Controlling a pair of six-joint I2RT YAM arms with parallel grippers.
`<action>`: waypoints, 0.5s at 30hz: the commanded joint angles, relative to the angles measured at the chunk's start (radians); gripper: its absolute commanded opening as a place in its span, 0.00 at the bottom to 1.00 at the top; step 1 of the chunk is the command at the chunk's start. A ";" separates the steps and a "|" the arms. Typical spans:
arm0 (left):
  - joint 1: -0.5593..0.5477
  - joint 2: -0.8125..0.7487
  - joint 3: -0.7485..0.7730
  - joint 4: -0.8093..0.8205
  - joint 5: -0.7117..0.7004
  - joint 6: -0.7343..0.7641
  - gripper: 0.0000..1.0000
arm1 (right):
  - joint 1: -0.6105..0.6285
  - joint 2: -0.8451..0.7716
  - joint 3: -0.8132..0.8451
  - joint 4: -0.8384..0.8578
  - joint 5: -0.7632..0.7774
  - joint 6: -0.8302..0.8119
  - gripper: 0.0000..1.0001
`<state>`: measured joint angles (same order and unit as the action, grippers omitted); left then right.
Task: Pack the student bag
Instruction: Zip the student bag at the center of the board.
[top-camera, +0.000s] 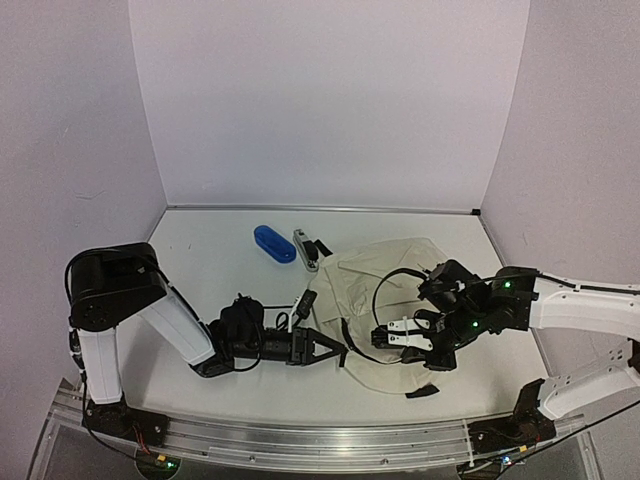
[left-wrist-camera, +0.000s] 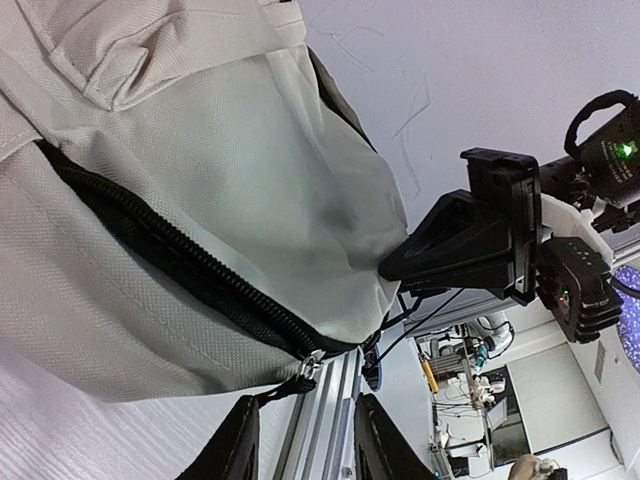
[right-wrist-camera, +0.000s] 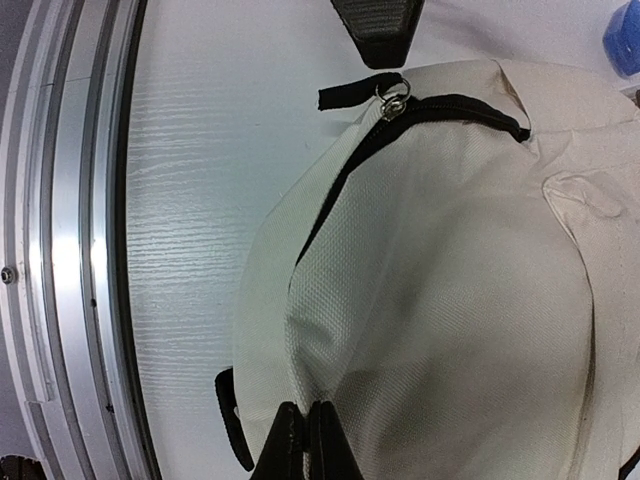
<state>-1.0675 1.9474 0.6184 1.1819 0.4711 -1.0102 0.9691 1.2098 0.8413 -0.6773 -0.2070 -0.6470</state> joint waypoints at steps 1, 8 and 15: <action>-0.004 0.024 0.028 0.085 0.011 -0.023 0.33 | -0.006 0.005 0.007 -0.013 0.008 0.014 0.00; -0.009 0.003 -0.005 0.053 -0.033 0.004 0.59 | -0.005 0.006 0.008 -0.014 0.005 0.013 0.00; -0.050 0.048 0.025 -0.018 -0.045 0.080 0.56 | -0.005 0.011 0.013 -0.014 0.005 0.018 0.00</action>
<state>-1.0873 1.9635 0.6216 1.1722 0.4390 -0.9805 0.9691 1.2117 0.8413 -0.6773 -0.2070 -0.6453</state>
